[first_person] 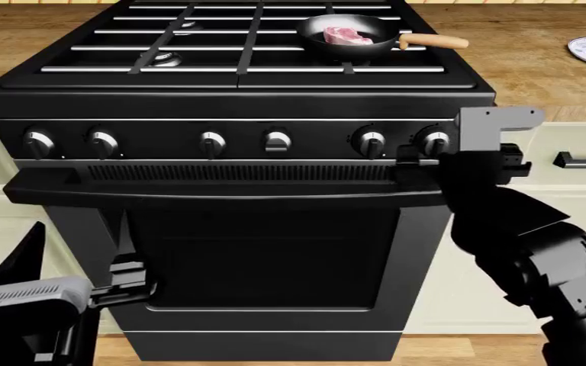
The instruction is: Frozen meat rests on a plate on the counter. Retrieve the meat and place it in a pot on a burner. Then turn the burner on.
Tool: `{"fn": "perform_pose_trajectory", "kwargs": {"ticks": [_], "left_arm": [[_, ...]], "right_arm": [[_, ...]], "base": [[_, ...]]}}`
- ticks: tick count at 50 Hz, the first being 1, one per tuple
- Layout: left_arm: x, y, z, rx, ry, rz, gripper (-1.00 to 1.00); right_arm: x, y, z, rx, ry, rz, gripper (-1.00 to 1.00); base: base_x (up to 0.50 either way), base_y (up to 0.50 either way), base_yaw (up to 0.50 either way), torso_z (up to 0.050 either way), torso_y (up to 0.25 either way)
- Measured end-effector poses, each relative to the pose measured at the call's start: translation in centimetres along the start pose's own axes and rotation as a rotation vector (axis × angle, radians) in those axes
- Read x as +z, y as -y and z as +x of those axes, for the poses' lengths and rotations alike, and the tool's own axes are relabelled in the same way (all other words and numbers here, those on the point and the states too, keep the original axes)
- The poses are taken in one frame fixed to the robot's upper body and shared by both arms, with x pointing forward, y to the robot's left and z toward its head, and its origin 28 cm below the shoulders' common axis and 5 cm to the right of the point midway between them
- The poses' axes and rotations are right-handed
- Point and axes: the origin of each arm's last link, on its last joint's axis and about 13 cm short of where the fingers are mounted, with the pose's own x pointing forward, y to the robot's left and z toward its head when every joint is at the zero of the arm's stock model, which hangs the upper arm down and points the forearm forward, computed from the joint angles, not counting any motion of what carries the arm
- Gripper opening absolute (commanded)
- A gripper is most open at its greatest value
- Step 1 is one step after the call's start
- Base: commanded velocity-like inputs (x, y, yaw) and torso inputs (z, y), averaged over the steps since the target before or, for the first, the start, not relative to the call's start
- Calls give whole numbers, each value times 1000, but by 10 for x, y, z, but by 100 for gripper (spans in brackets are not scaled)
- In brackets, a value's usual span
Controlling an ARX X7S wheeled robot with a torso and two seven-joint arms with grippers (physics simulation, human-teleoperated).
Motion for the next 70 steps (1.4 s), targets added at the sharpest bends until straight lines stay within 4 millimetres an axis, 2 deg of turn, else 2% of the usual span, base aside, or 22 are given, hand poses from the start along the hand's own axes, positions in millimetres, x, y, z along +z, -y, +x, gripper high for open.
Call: {"fn": "perform_pose_trajectory", "kwargs": {"ticks": [17, 47, 48, 70], "left_arm": [[-1, 0, 1, 5, -4, 2, 100], [-4, -2, 2, 14, -12, 2, 100], [-4, -2, 3, 15, -12, 2, 100], [-5, -2, 3, 16, -15, 2, 100]], "right_arm": [[2, 7, 9, -13, -26, -6, 100], [-1, 5, 24, 18, -78, -43, 100], [-1, 6, 25, 18, -80, -43, -100], [-2, 5, 27, -2, -83, -33, -100]], "base": [[0, 0, 0, 0, 0], [0, 0, 0, 0, 0], [0, 0, 0, 0, 0], [6, 0, 3, 0, 0]]}}
